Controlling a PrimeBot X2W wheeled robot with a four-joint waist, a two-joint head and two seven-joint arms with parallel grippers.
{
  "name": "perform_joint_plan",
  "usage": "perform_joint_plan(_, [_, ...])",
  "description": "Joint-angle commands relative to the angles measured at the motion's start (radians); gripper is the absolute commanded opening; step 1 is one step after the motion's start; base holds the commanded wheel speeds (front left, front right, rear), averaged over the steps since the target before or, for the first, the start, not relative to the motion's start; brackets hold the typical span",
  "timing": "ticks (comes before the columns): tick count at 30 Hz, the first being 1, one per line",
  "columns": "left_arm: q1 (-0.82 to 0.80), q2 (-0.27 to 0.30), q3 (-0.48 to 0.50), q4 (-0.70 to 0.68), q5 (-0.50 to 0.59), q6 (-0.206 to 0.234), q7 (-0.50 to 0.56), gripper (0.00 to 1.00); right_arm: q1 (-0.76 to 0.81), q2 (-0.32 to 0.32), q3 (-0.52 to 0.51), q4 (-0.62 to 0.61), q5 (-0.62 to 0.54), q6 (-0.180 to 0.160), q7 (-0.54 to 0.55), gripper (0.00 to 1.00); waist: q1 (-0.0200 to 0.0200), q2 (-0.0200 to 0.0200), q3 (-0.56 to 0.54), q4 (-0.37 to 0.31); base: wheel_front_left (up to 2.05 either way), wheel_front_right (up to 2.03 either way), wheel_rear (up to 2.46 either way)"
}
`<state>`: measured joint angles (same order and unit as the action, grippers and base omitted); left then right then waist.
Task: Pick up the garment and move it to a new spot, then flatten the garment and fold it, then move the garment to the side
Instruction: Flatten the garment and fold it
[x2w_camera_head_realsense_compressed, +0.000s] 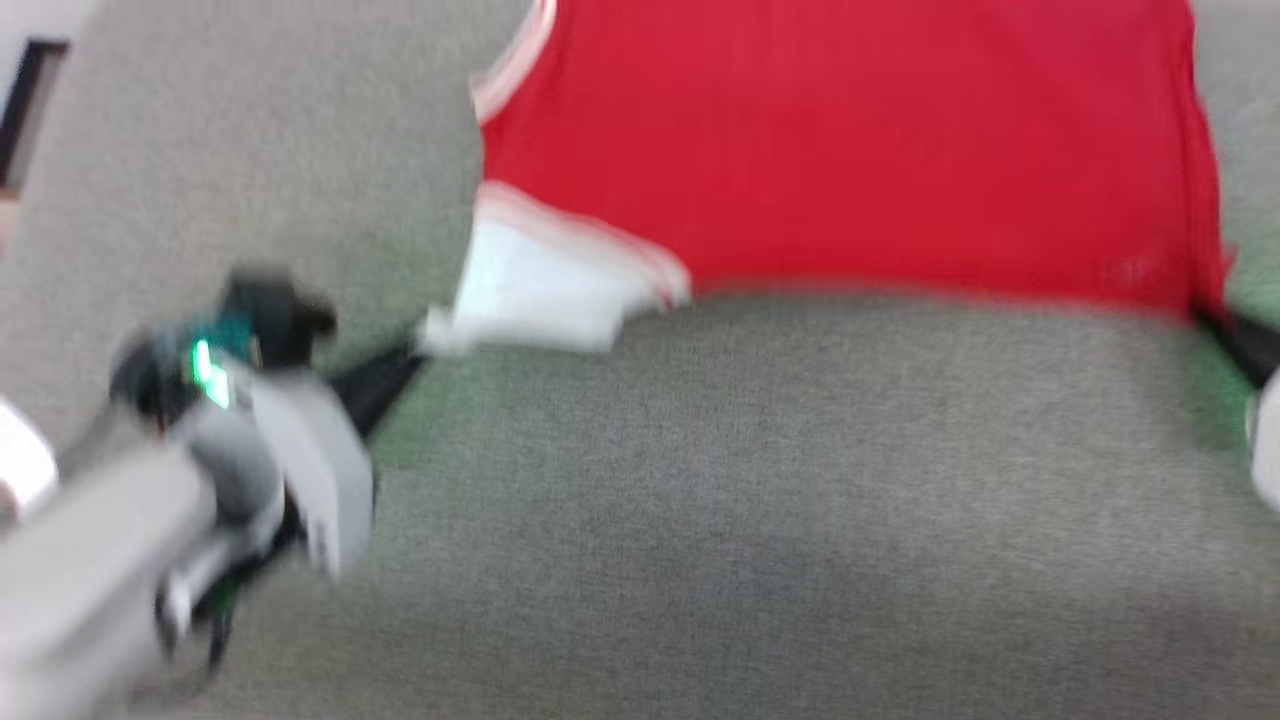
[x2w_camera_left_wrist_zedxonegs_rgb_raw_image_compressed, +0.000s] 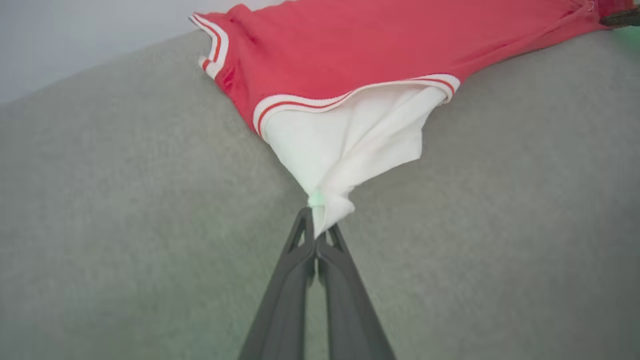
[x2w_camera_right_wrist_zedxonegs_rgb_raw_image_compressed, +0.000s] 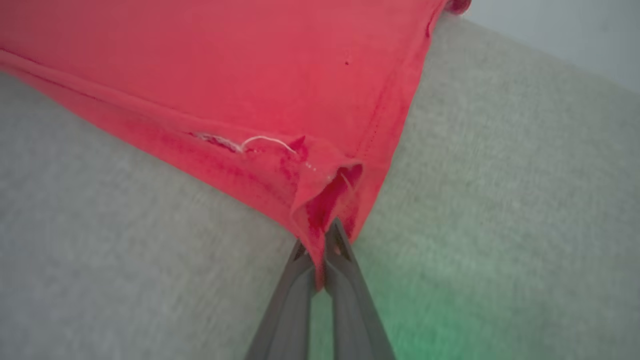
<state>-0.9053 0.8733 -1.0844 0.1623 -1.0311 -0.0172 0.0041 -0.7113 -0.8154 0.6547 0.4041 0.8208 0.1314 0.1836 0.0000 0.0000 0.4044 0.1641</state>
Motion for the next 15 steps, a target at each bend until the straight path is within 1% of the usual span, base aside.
perform_joint_plan(1, [0.065, 0.038, -0.012, -0.042, -0.012, 0.041, 0.006, 0.0, 0.08, -0.03, 0.008, -0.029, 0.021, -0.001, 0.029, 0.0, 0.0, 0.0, -0.085, -0.018, 0.0, 0.0, 0.0])
perform_joint_plan(5, [0.234, 0.118, -0.037, -0.203, -0.087, 0.169, 0.005, 0.0, 0.275, -0.094, -0.016, -0.149, 0.091, -0.001, 0.1, 0.0, 0.0, 0.0, -0.11, -0.022, 0.0, 0.0, 0.0])
perform_joint_plan(7, [0.312, 0.145, -0.053, -0.263, -0.127, 0.213, 0.0, 0.0, 0.369, -0.122, -0.034, -0.195, 0.112, -0.001, 0.131, 0.0, 0.0, 0.0, -0.119, -0.019, 0.0, 0.0, 0.0])
perform_joint_plan(11, [0.442, 0.186, -0.071, -0.354, -0.217, 0.314, -0.007, 0.0, 0.543, -0.154, -0.095, -0.28, 0.147, -0.001, 0.175, 0.0, 0.0, 0.0, -0.133, -0.016, 0.0, 0.0, 0.0])
perform_joint_plan(13, [0.494, 0.199, -0.077, -0.391, -0.258, 0.356, -0.012, 0.0, 0.618, -0.156, -0.131, -0.313, 0.154, -0.002, 0.194, 0.0, 0.0, 0.0, -0.137, -0.014, 0.0, 0.0, 0.0])
perform_joint_plan(15, [0.531, 0.21, -0.086, -0.429, -0.281, 0.389, -0.011, 0.0, 0.689, -0.158, -0.166, -0.342, 0.15, -0.002, 0.218, 0.0, 0.0, 0.0, -0.14, -0.011, 0.0, 0.0, 0.0])
